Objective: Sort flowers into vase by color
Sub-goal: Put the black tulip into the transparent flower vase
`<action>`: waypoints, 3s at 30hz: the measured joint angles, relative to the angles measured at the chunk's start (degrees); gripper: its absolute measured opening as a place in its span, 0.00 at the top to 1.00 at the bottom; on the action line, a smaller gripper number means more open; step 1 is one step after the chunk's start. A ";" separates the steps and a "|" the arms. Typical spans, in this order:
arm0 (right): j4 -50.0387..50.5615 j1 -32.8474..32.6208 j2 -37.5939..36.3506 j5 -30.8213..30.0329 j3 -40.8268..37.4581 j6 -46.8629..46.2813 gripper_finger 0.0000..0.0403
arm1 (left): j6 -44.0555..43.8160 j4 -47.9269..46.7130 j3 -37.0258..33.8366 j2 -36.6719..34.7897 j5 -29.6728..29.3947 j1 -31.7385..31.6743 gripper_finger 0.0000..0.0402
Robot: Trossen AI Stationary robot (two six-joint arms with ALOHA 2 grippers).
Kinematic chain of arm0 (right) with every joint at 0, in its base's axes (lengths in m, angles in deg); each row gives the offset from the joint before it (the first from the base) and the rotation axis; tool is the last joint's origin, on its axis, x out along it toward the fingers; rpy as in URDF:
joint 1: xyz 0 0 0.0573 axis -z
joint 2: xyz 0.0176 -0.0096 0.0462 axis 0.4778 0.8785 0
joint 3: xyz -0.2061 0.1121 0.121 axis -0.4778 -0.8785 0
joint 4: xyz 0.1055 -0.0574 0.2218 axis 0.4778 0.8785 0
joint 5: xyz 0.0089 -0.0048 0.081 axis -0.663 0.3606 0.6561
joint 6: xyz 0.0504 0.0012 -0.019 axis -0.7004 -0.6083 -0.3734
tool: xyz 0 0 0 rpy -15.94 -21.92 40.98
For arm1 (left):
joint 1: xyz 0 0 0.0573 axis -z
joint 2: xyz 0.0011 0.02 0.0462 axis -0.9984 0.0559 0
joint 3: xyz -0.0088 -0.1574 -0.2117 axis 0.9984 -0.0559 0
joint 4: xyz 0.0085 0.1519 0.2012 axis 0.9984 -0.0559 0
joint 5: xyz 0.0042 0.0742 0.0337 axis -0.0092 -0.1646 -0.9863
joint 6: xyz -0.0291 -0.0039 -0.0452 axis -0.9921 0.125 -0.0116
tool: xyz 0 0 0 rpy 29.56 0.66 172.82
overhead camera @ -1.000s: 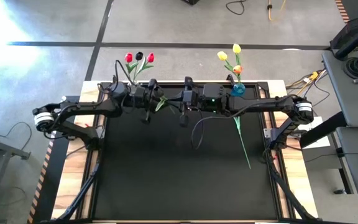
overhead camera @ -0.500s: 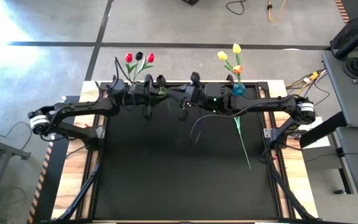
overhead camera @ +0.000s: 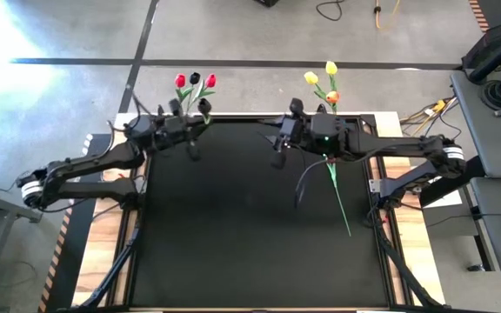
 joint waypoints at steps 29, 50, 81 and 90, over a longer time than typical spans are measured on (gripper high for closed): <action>-8.89 0.02 -2.25 -0.85 -9.35 0.37 0.98 | 17.71 23.82 -19.45 -6.84 -20.89 -4.41 1.00; -9.11 0.02 -2.23 -0.83 -9.31 1.03 0.98 | 13.19 39.50 -20.94 7.15 -8.86 -16.56 1.00; -9.15 0.02 -2.25 -0.80 -8.37 1.27 0.98 | 7.04 45.56 -21.30 19.32 -18.06 -19.80 0.72; -9.09 0.02 -2.25 -0.80 -8.37 1.25 0.98 | 5.81 43.47 -21.30 19.48 -18.59 -19.80 0.61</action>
